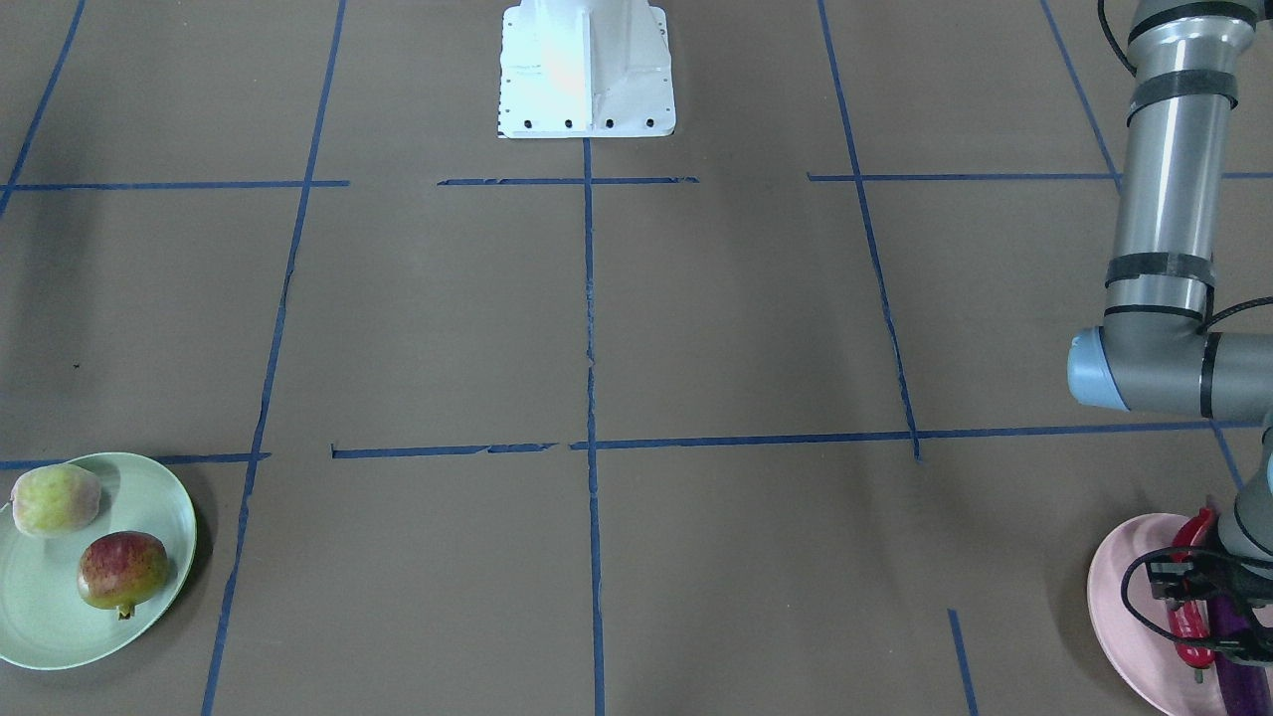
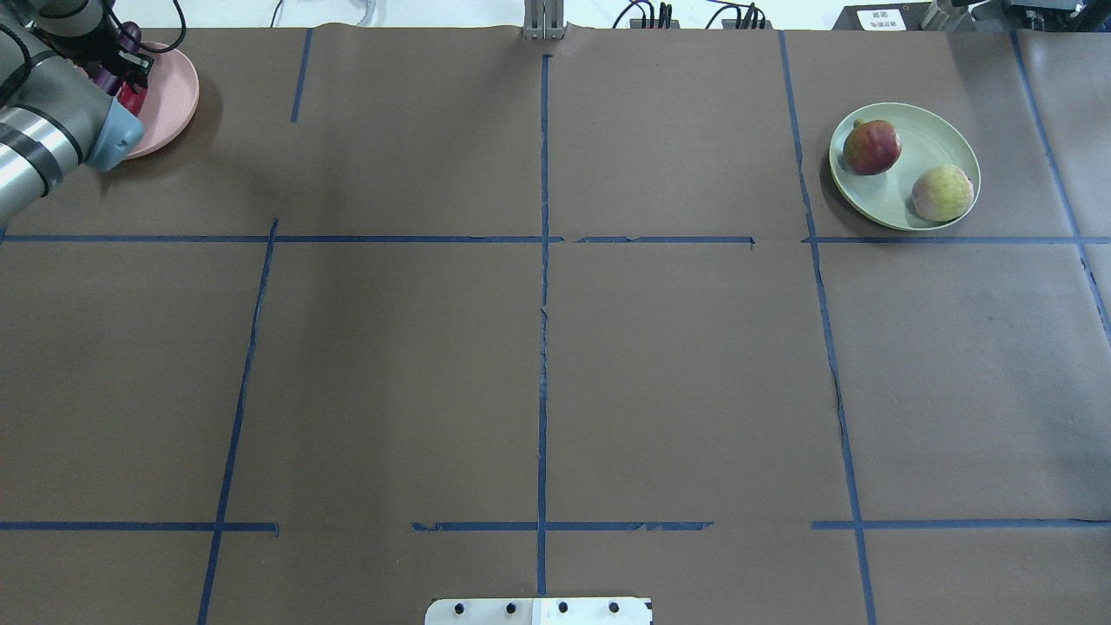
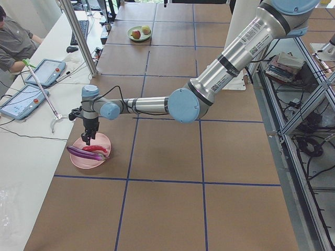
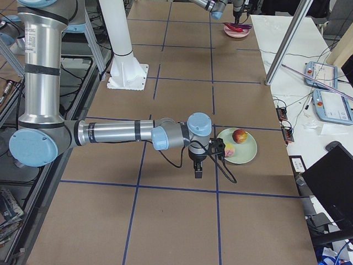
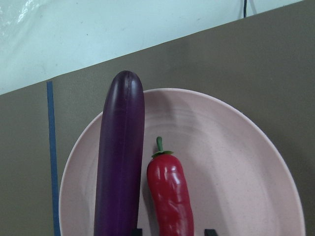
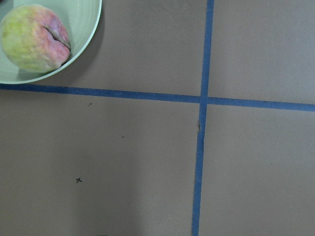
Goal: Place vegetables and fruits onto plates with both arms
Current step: 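Place the chili pepper beside the eggplant on the pink plate with the left gripper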
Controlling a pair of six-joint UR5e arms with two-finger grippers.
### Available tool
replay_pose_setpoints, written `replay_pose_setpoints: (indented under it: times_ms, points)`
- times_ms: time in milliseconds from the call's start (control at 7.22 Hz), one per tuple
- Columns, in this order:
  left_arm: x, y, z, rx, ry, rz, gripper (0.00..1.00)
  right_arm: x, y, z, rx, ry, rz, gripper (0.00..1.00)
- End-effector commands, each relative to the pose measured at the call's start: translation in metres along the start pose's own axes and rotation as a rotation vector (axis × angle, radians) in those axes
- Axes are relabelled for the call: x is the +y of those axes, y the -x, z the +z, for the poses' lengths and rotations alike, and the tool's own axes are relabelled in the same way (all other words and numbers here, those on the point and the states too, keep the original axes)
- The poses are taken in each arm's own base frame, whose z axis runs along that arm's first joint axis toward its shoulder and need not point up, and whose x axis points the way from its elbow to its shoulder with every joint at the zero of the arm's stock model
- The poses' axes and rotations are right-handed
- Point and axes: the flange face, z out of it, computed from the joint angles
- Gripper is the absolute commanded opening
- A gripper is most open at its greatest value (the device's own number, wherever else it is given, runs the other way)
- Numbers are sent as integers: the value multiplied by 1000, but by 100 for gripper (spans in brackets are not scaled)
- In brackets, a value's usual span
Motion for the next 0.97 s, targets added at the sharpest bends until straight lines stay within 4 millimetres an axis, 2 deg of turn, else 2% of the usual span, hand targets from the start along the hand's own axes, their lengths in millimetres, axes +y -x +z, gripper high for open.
replay_pose_setpoints:
  times_ms: [0,277,415,554,692,831]
  points:
    - [-1,26,-12,95,10,46,100,1,-2,1,0,4,-10,100]
    - [15,84,-36,240,86,-8,100,10,-12,1,-6,16,-58,100]
    - [37,93,-57,286,132,-29,100,14,-16,-1,-29,25,-47,100]
    - [55,109,-109,282,132,-27,100,18,-17,-11,-45,36,-21,100]
    - [86,104,-137,282,176,2,100,23,-11,-26,-42,52,-13,100]
    - [116,114,-154,281,201,12,100,38,-20,-39,-38,80,-2,100]
